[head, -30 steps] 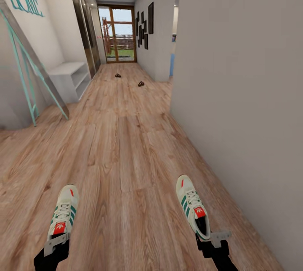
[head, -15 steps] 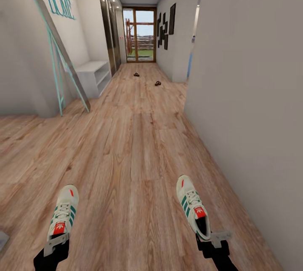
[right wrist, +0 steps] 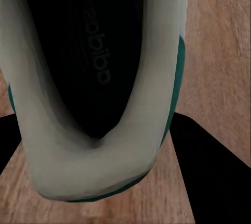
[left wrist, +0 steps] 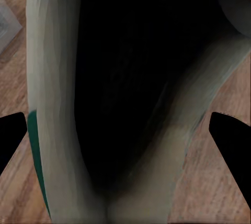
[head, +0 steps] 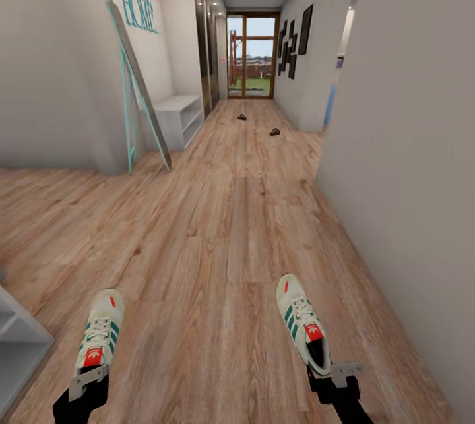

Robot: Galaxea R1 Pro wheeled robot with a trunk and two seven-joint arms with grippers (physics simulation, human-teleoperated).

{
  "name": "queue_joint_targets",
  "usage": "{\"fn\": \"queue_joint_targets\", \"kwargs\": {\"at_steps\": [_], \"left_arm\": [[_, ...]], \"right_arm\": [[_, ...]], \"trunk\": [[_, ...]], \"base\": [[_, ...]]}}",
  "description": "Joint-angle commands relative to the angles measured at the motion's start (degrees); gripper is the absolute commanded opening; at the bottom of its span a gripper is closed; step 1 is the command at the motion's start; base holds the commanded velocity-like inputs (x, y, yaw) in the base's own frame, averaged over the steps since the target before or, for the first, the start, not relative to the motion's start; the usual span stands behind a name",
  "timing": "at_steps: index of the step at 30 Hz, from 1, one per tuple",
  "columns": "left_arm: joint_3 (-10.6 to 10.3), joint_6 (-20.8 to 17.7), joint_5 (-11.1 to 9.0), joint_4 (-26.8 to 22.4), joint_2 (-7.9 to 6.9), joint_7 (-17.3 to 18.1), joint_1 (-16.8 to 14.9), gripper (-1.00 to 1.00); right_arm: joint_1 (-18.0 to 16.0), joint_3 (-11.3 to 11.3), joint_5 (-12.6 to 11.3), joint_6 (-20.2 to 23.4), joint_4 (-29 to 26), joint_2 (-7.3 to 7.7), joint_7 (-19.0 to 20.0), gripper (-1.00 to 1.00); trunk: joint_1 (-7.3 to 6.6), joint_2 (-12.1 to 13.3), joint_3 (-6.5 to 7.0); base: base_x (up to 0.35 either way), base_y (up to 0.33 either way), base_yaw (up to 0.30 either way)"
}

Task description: Pick up the two gym shoes and the two sandals from the corridor floor and place them onto the hallstand (shoe rack) in the corridor, making sure they are on the rack and not on the floor. Arrange them so the two gym shoes are next to each other and the two sandals are next to each other.

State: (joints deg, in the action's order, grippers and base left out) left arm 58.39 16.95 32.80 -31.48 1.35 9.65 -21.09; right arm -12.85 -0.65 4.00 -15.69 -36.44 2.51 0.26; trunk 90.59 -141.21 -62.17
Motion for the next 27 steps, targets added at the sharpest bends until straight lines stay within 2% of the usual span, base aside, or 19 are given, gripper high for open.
{"fn": "queue_joint_targets", "kwargs": {"at_steps": [1,13,27], "left_arm": [[0.47,0.19,0.35,-0.08,0.06,0.46,-0.09,-1.00],[0.40,0.19,0.62,0.01,0.14,0.73,-0.09,-1.00],[0.40,0.19,0.69,0.01,0.15,0.46,-0.09,-1.00]], "right_arm": [[-0.01,-0.05,0.39,-0.13,-0.01,0.03,-0.09,-1.00],[-0.03,-0.05,0.39,-0.12,-0.01,0.03,-0.09,-1.00],[-0.04,-0.05,0.39,-0.05,-0.03,0.03,-0.09,-1.00]], "trunk": [[-0.01,-0.02,-0.05],[-0.01,-0.02,-0.05],[-0.01,-0.02,-0.05]], "base": [[0.000,0.000,0.279],[0.000,-0.016,0.279],[0.000,-0.244,0.279]]}}
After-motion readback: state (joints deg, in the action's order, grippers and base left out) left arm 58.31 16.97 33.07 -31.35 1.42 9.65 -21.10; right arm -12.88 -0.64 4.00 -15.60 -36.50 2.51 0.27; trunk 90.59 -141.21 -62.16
